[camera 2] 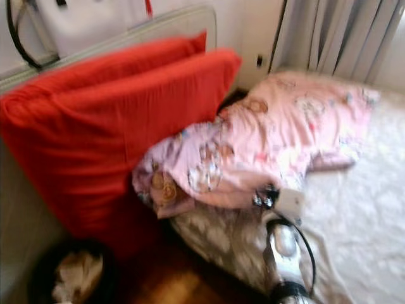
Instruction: Clean up the room
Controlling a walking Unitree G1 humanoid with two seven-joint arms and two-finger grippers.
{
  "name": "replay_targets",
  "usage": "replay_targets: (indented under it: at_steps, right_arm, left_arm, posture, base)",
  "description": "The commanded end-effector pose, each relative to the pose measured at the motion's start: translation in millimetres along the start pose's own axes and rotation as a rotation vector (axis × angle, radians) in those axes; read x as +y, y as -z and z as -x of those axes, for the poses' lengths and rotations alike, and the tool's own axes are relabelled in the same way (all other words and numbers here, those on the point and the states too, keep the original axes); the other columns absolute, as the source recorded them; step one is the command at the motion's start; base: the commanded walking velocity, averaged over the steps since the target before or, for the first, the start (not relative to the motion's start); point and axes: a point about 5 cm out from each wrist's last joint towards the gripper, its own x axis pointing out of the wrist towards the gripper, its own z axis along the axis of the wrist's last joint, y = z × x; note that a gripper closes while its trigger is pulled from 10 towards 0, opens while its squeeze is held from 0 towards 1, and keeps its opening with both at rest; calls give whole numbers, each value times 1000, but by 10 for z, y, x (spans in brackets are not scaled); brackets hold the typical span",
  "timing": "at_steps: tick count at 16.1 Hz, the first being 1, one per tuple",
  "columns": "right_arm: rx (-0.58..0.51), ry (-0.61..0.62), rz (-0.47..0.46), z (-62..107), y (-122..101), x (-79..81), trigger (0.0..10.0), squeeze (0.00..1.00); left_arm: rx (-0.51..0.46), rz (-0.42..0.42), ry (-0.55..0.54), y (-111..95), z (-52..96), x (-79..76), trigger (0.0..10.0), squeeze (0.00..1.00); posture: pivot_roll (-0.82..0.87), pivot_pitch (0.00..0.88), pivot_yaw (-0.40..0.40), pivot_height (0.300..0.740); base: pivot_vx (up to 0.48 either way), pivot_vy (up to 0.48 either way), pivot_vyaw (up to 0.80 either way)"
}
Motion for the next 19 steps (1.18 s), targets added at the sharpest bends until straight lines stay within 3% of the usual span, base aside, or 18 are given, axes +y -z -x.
replay_targets:
  at_steps: [1,11,15,19]
  right_arm:
    - [-24,12,3,-12,-44,-18,10000,0]
    - [-78,25,25,-23,-129,7,10000,0]
    - [-136,48,39,-46,-237,-8,10000,0]
    - [-109,112,24,-30,-196,-87,10000,0]
  left_arm:
    - [17,-4,-9,43,25,57,10000,0]
    - [-26,-12,31,-89,-83,-342,10000,0]
    - [-16,-19,20,-62,-66,-263,10000,0]
    - [-12,-14,16,-60,-66,-256,10000,0]
  posture:
    - [30,90,22,740]
    - [30,97,24,740]
    - [28,102,25,740]
    - [29,105,23,740]
  base:
    - [-266,0,0]
    - [-242,0,0]
    - [0,0,0]
    - [0,0,0]
